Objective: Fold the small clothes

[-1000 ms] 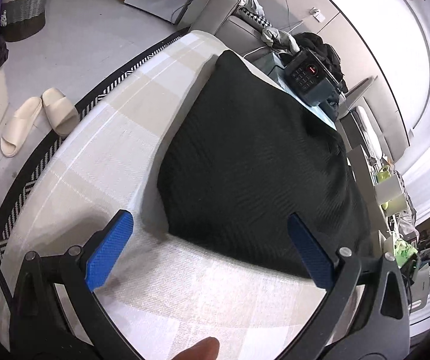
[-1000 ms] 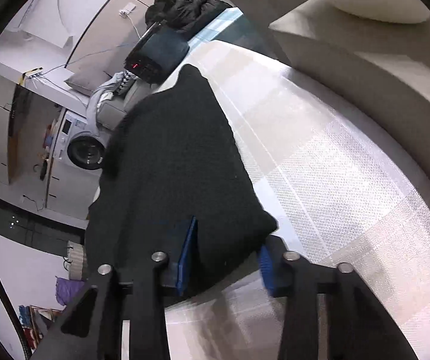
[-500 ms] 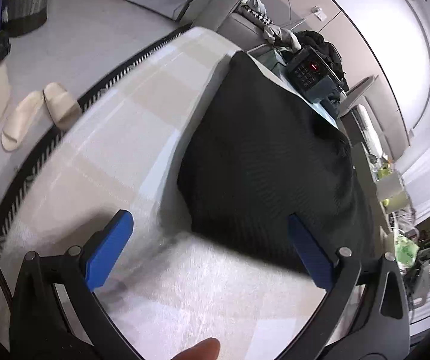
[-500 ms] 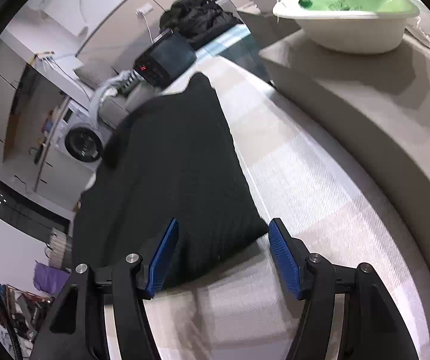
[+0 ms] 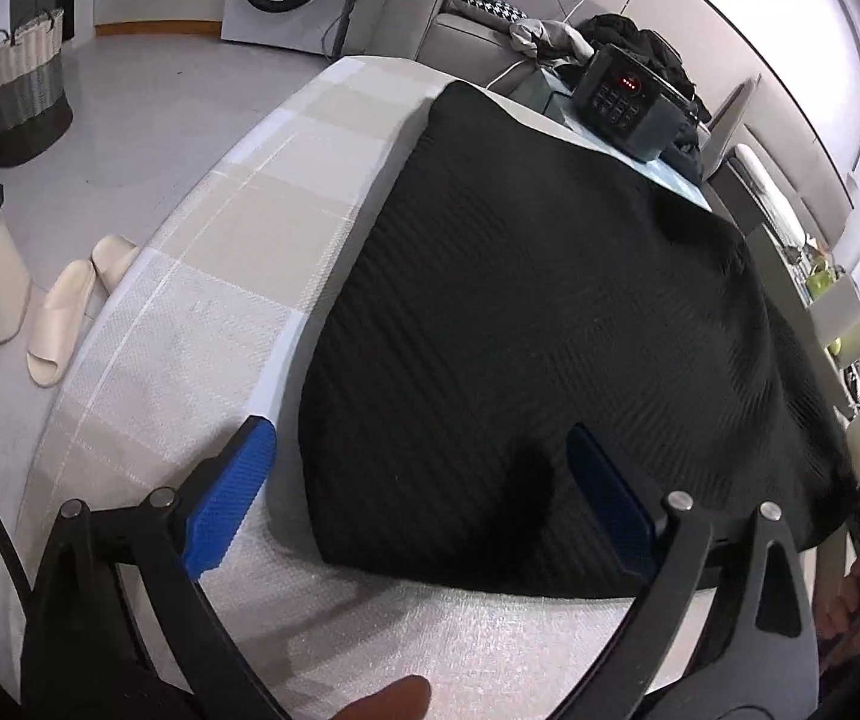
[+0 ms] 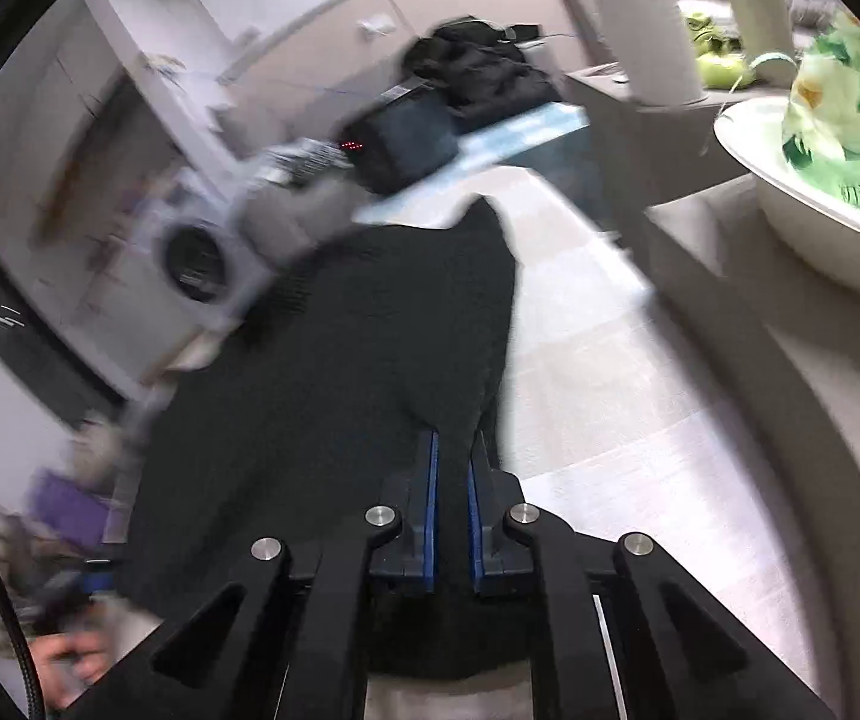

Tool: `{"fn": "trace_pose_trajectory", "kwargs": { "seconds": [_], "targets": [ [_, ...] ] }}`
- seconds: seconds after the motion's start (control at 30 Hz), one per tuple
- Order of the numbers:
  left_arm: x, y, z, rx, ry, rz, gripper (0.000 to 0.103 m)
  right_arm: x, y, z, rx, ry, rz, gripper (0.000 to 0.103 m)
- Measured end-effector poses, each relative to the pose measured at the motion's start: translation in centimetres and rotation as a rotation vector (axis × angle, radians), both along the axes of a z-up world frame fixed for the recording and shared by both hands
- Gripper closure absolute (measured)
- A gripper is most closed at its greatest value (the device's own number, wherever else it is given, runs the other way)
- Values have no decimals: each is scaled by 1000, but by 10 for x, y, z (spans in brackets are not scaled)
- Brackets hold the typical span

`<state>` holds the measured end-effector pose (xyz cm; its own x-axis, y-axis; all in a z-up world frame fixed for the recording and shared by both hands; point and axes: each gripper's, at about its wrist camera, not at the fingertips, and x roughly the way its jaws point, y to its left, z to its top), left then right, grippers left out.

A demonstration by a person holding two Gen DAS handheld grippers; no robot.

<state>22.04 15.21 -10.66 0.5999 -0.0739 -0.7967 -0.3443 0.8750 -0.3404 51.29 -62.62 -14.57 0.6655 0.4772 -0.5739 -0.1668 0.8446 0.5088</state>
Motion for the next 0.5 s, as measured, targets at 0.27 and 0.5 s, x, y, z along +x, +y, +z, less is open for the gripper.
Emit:
{"fn": "trace_pose_trajectory", "kwargs": {
  "seconds": [0.27, 0.5],
  "targets": [
    [-13, 15, 3, -23, 3, 26, 6, -16, 10, -4, -376, 61, -138, 63],
    [-52, 25, 9, -145, -29, 54, 6, -63, -19, -1, -122, 78, -182, 46]
  ]
}}
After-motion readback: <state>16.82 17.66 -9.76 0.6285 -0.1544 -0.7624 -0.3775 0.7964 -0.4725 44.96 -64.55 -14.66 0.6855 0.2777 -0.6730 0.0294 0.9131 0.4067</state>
